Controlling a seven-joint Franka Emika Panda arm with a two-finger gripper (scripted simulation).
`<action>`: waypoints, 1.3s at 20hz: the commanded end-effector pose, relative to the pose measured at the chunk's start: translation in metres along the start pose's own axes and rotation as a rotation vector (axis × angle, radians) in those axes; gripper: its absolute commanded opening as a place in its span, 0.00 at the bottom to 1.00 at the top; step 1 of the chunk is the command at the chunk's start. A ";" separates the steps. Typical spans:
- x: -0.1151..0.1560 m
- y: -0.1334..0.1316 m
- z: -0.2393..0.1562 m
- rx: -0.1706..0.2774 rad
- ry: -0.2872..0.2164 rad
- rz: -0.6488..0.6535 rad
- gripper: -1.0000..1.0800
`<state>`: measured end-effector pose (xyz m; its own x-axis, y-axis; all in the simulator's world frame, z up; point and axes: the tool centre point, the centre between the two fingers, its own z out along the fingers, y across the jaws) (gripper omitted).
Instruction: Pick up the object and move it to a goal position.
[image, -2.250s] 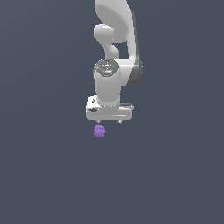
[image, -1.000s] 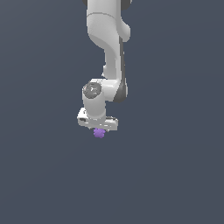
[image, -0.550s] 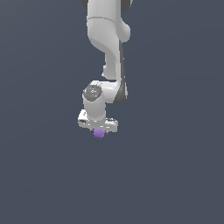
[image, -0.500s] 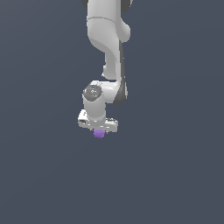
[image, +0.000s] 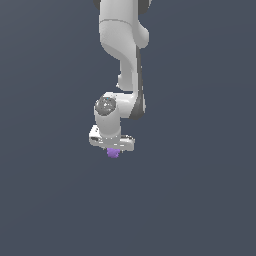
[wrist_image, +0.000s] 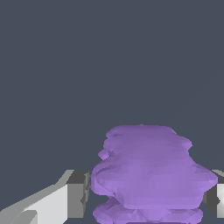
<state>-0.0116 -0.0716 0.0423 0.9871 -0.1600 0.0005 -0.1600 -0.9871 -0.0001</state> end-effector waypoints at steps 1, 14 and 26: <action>0.003 0.000 -0.003 0.000 0.001 0.000 0.00; 0.055 0.005 -0.042 0.000 0.000 0.000 0.00; 0.098 0.008 -0.072 0.000 0.000 0.000 0.00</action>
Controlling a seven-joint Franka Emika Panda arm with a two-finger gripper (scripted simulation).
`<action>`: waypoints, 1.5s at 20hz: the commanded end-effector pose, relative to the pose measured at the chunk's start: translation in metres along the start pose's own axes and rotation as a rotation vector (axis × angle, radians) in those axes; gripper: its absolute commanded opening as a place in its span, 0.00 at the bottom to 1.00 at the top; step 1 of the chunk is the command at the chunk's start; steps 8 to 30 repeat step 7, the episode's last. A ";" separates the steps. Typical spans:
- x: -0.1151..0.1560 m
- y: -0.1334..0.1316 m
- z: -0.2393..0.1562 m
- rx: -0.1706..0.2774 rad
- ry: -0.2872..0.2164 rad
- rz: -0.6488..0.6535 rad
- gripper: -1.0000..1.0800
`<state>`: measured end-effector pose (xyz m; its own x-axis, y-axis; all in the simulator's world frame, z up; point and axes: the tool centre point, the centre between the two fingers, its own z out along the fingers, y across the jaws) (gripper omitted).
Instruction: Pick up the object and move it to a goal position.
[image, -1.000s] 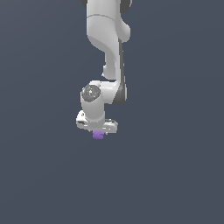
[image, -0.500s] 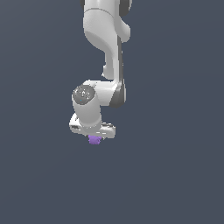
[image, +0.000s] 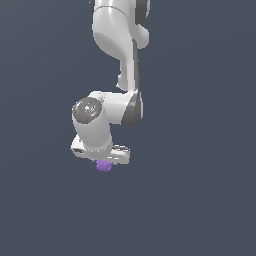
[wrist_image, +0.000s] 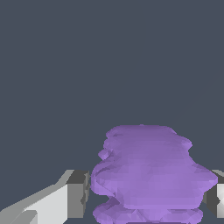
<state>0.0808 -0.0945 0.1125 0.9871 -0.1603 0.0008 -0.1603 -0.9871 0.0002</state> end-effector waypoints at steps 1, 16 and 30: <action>0.005 0.000 -0.003 0.000 0.000 0.000 0.00; 0.010 0.001 -0.006 0.000 0.000 0.000 0.00; 0.010 0.001 -0.006 0.000 0.000 0.000 0.00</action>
